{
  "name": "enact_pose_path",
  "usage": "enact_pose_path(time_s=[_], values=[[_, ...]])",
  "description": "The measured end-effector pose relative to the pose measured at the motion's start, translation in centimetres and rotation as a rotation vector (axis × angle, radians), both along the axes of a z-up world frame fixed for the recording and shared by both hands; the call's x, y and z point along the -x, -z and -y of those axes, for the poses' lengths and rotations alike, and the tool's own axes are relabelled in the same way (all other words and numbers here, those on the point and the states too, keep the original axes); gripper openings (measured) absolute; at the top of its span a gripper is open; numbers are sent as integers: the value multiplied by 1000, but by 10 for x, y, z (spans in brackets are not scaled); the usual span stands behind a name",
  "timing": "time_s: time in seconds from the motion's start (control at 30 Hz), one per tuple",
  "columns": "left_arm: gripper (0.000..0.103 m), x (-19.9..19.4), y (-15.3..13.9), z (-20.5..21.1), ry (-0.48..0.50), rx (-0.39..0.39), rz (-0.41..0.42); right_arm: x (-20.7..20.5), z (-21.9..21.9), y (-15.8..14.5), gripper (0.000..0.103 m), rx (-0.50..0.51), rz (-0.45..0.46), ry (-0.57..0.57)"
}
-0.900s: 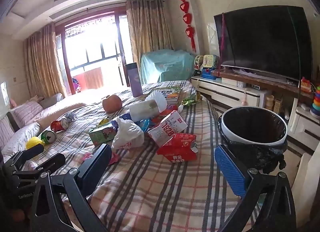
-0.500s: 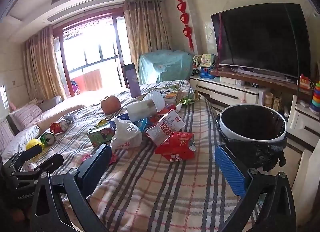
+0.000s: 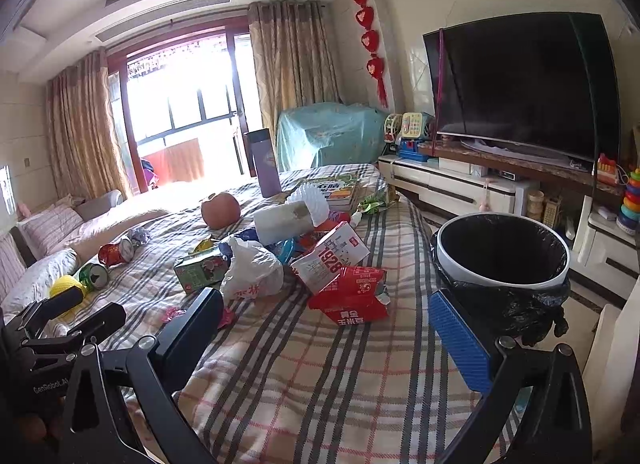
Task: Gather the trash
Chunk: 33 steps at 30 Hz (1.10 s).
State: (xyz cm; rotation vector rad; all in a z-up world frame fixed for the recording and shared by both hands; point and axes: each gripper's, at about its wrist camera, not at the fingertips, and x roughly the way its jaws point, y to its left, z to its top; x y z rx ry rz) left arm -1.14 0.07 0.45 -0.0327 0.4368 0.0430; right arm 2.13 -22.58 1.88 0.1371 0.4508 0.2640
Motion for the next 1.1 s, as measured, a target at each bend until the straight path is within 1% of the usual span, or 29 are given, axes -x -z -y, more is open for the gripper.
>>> enact_pose_path(time_s=[0.9,1.0,1.1], values=[[103,-1,2,3,11,10,-4,-2,-1,1,103,3,-6,-5],[103,-2,2,1,10,23,-11,-2,-1,2,103,3,-6,-4],[103,-5,5,1,4,21,-24,-2,-1,3,103,3,-9,-4]])
